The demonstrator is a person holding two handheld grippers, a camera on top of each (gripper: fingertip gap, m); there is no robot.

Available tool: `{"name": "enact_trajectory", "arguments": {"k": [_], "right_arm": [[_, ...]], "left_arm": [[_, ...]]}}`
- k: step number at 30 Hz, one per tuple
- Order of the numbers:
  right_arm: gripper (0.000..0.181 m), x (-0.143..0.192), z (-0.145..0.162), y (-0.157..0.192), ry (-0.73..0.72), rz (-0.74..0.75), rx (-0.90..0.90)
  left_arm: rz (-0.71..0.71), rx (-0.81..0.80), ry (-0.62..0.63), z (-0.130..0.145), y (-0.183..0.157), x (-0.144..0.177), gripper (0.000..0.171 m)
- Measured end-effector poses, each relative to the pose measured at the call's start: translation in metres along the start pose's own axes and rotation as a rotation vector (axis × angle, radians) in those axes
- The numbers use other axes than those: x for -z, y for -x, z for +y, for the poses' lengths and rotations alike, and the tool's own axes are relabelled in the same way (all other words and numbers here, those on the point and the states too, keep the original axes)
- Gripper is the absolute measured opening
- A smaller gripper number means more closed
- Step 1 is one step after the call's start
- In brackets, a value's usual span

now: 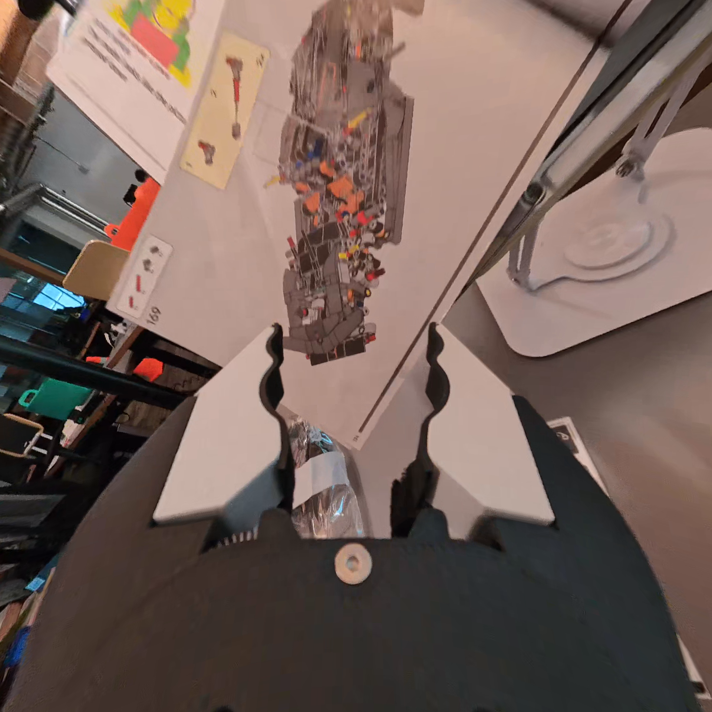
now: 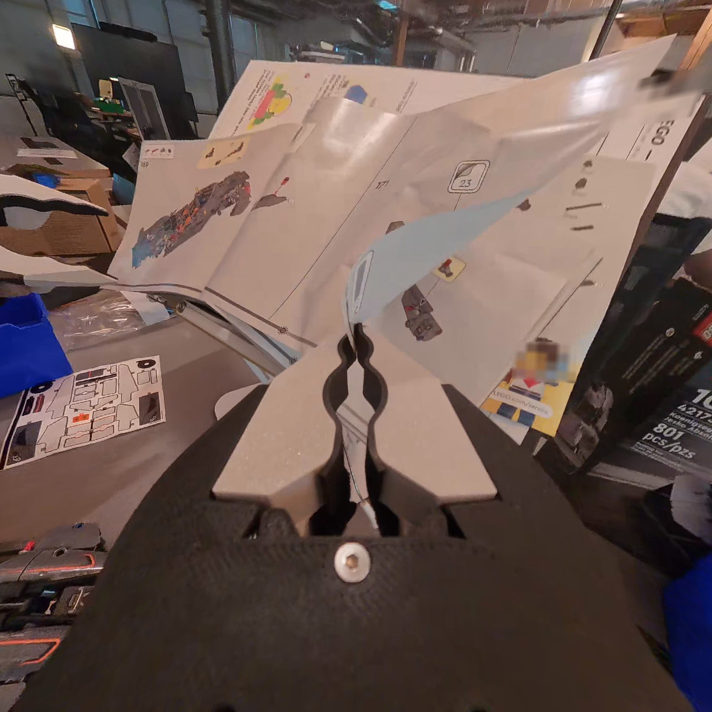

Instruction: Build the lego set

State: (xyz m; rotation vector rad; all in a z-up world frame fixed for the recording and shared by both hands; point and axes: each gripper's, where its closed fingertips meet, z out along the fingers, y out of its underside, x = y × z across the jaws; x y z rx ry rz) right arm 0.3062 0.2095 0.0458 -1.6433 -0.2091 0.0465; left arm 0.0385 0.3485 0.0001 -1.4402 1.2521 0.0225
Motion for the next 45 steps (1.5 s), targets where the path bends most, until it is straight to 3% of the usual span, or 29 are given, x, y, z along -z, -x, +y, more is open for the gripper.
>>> {"name": "enact_trajectory", "arguments": {"k": [7,20,24,33,45], "right_arm": [[0.000,-0.008,0.015,-0.004,0.040,-0.016,-0.018],[0.000,-0.010,0.020,-0.007,0.056,-0.025,-0.041],[0.010,-0.007,0.020,-0.012,0.058,0.001,-0.063],[0.030,0.017,0.021,-0.016,0.090,0.080,-0.055],[0.025,0.066,0.003,0.004,0.082,0.123,0.020]], "left_arm": [[0.045,0.002,0.067,0.028,-0.012,-0.018,0.071],[0.048,0.007,0.049,0.026,-0.026,-0.029,0.054],[0.063,-0.004,0.035,0.025,-0.027,-0.026,0.047],[0.115,-0.037,0.038,0.026,-0.031,-0.021,0.034],[0.179,-0.069,0.061,0.024,-0.034,-0.020,0.011]]}}
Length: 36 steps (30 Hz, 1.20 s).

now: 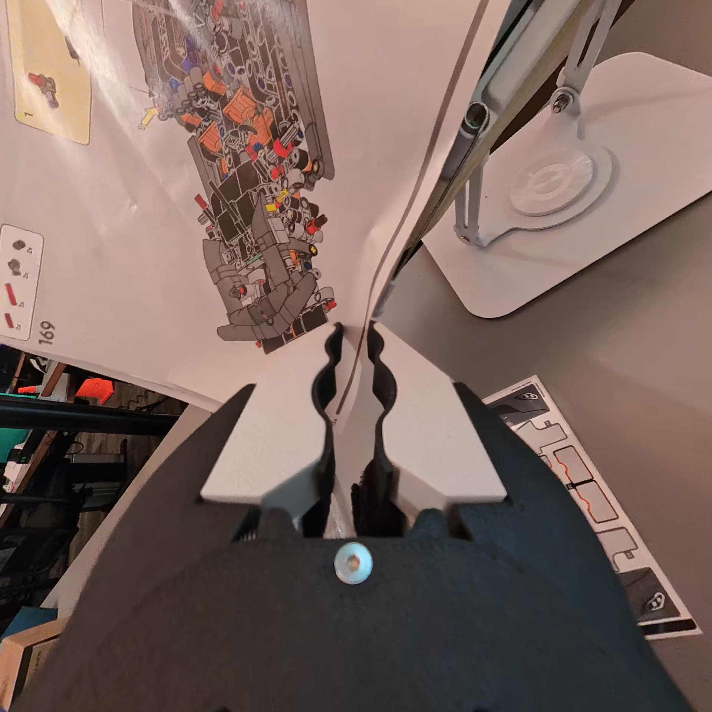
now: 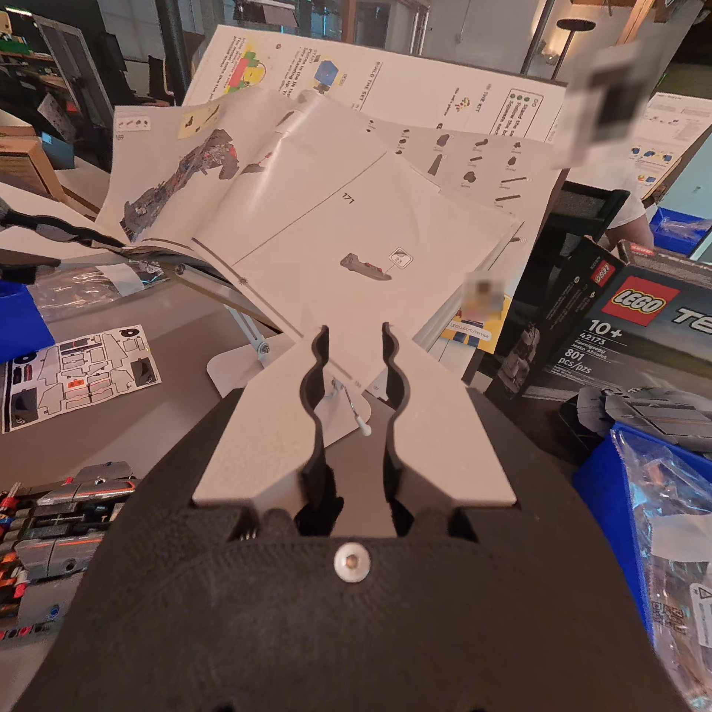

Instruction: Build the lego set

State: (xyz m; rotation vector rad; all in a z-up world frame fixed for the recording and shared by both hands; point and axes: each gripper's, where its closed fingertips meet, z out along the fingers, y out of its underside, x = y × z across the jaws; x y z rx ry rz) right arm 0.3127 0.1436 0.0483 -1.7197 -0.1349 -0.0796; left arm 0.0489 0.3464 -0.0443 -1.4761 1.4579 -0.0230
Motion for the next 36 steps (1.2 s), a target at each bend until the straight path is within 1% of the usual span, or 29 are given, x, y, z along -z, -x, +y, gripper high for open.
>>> {"name": "enact_trajectory", "arguments": {"k": [3,9,15,20,29,36], "right_arm": [[0.024,0.007,-0.008,0.008,-0.018,-0.007,0.022],[0.022,0.006,-0.024,0.029,-0.035,-0.035,0.083],[0.022,0.006,-0.030,0.045,-0.046,-0.077,0.102],[0.021,0.011,-0.028,0.057,-0.050,-0.101,0.116],[0.019,0.016,-0.015,0.068,-0.026,-0.130,0.115],[0.018,0.021,-0.013,0.076,-0.018,-0.142,0.129]], "left_arm": [[0.007,-0.009,0.002,-0.001,-0.001,0.002,0.002],[0.004,-0.005,0.003,-0.002,-0.001,0.003,0.000],[-0.004,0.002,-0.005,-0.001,0.000,0.005,0.000],[-0.018,0.019,-0.028,-0.002,0.001,0.008,0.000],[-0.038,0.037,-0.048,0.000,0.006,0.013,0.001],[-0.065,0.019,-0.058,-0.001,0.008,0.017,0.000]]}}
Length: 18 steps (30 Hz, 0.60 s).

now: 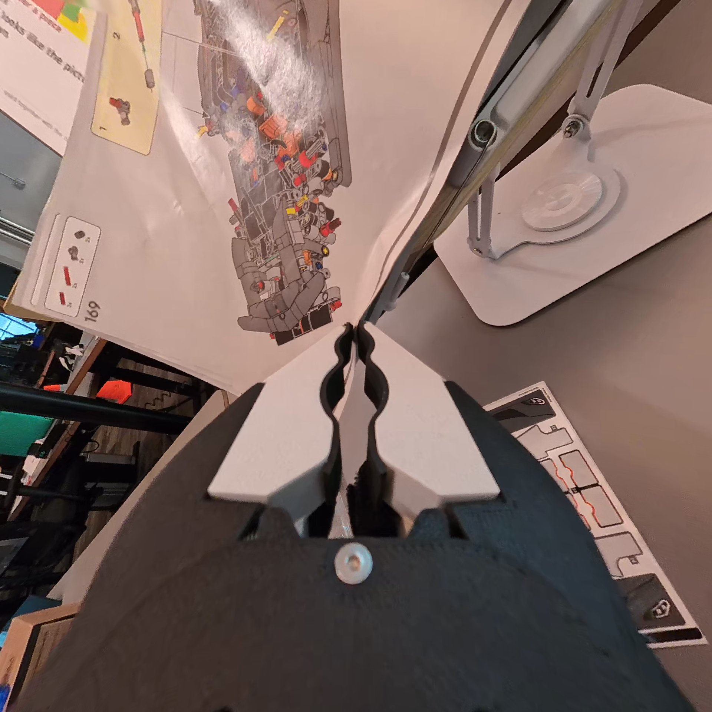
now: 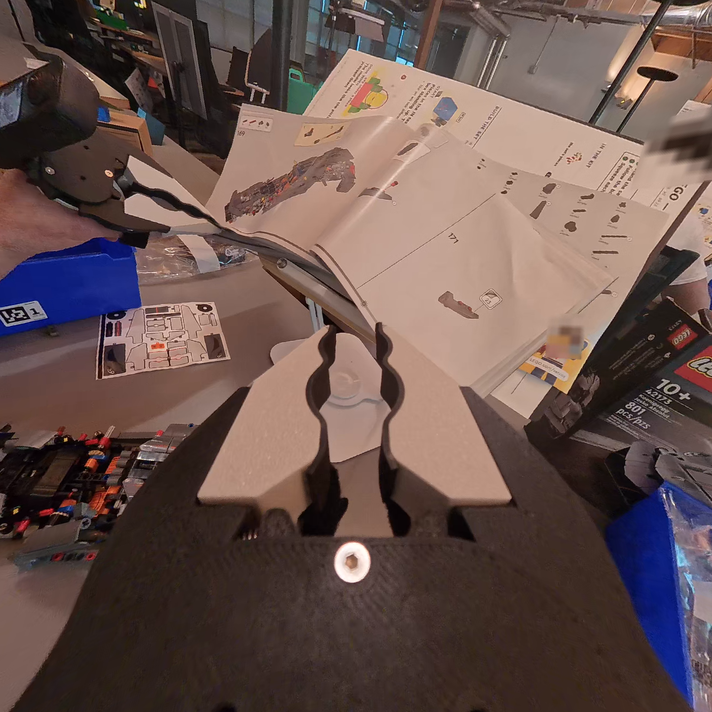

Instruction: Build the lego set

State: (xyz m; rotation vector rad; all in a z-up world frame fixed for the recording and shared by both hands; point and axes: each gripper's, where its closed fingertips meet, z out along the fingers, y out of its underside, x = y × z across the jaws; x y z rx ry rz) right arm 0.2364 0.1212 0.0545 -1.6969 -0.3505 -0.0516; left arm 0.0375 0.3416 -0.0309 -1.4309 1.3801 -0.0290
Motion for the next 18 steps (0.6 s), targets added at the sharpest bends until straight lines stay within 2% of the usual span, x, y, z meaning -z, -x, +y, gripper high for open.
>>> {"name": "enact_trajectory", "arguments": {"k": [18], "right_arm": [[0.019,0.017,-0.010,0.013,-0.014,-0.009,0.019]], "left_arm": [[-0.048,-0.004,-0.012,-0.004,0.006,0.010,0.001]]}}
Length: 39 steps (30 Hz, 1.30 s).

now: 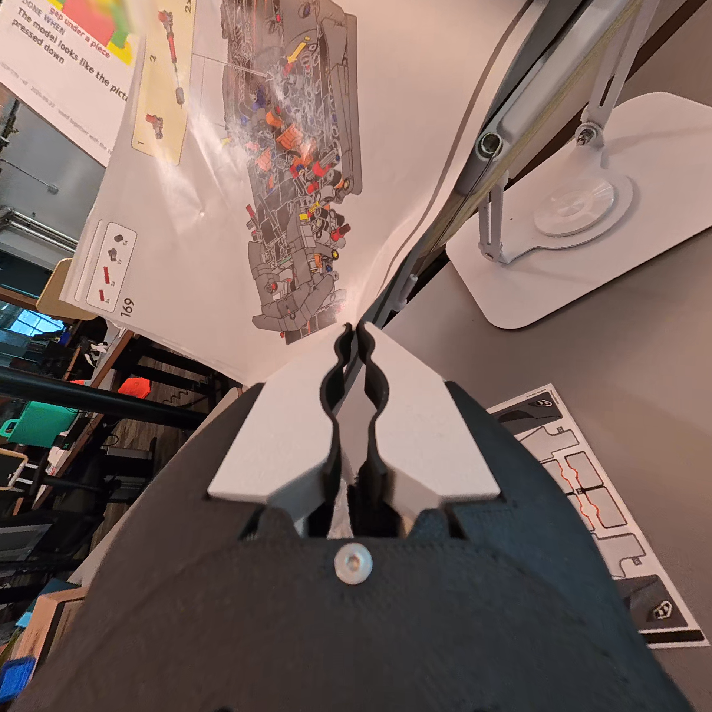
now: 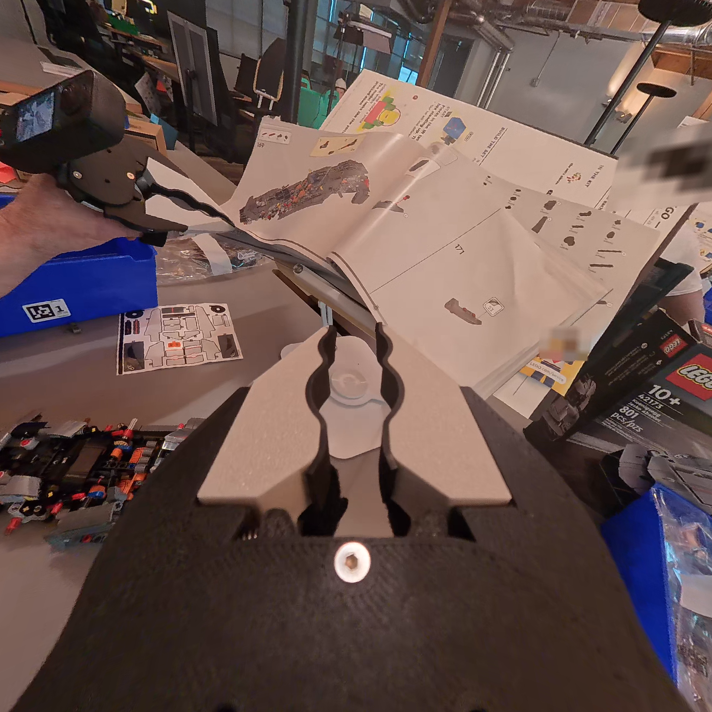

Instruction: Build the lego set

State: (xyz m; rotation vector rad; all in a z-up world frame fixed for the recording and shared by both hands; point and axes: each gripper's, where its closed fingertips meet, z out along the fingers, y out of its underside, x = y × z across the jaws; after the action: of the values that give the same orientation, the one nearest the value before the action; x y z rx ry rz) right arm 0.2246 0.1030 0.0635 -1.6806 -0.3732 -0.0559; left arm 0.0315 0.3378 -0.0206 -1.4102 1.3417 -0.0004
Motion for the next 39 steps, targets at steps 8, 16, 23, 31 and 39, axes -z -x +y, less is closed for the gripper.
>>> {"name": "enact_trajectory", "arguments": {"k": [8,16,23,31,39], "right_arm": [[0.019,0.009,0.000,0.002,0.001,0.001,0.001],[0.021,0.027,0.006,0.008,0.023,0.008,0.021],[0.022,0.070,0.027,-0.010,0.060,0.078,-0.018],[0.018,0.094,0.059,-0.012,0.108,0.061,-0.063],[0.010,0.081,0.128,0.022,0.358,-0.141,-0.003]], "left_arm": [[-0.006,0.001,0.005,0.000,0.000,0.001,0.001],[-0.035,0.038,-0.003,-0.001,0.004,0.007,0.018],[-0.036,0.050,-0.052,-0.013,-0.005,0.036,0.030],[-0.022,0.066,-0.085,-0.020,-0.010,0.104,0.030],[0.093,0.092,-0.079,-0.001,-0.059,0.140,0.030]]}}
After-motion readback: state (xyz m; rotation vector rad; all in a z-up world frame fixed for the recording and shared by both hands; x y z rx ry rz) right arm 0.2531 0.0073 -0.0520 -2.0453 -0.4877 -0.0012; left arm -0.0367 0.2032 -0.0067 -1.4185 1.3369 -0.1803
